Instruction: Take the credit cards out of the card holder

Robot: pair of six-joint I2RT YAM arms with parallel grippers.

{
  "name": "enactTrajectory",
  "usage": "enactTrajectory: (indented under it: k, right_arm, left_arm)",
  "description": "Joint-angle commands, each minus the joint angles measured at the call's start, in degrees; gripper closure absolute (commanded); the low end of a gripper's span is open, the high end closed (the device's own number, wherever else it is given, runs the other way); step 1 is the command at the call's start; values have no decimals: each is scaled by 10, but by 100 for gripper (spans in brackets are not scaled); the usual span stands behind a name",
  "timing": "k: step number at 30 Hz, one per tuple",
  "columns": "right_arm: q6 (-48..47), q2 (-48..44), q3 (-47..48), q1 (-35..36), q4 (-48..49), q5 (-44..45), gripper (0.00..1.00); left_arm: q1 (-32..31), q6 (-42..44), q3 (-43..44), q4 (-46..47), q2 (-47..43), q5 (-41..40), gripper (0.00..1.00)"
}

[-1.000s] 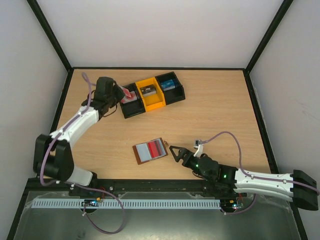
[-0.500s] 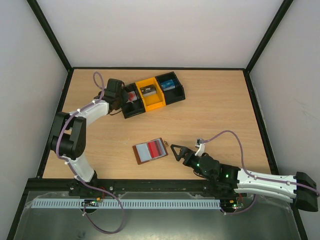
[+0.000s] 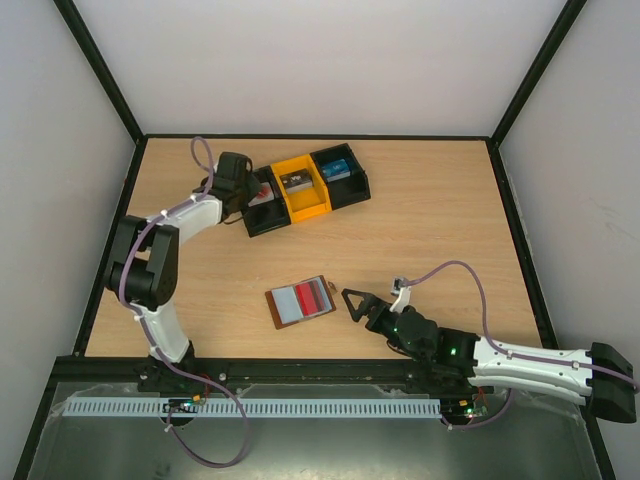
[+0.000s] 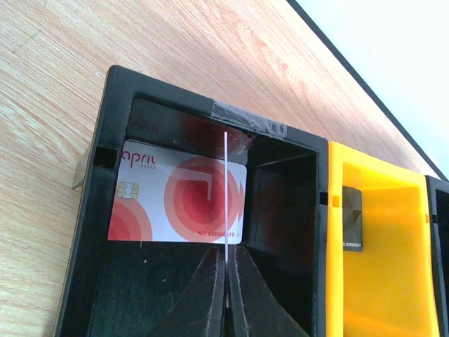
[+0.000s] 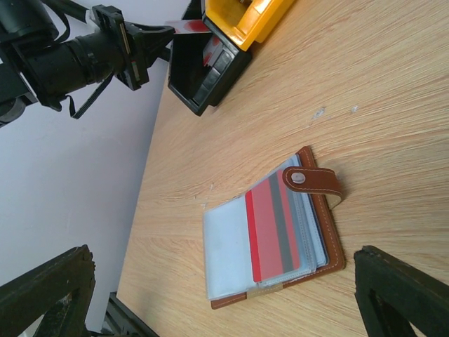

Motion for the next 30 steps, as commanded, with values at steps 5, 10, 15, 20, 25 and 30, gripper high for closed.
enactTrajectory:
  k: [5, 10, 15, 20, 25, 30]
  right_arm:
    - [7, 12, 9, 3, -1, 28, 2]
    - [7, 12, 9, 3, -2, 31, 2]
    - [8, 12, 8, 3, -2, 34, 2]
    - [8, 12, 8, 3, -5, 36, 2]
    - [7, 12, 7, 3, -6, 40, 2]
    - [7, 13, 7, 3, -3, 43, 2]
  left_arm:
    - [2, 21, 18, 22, 30, -21, 97]
    - [2, 30, 24, 25, 40, -26, 97]
    - [2, 35, 32, 19, 52, -34, 97]
    - [2, 33, 29, 31, 55, -33, 97]
    - [2, 37, 33, 32, 63, -32, 97]
    - [2, 44, 44, 23, 72, -29, 97]
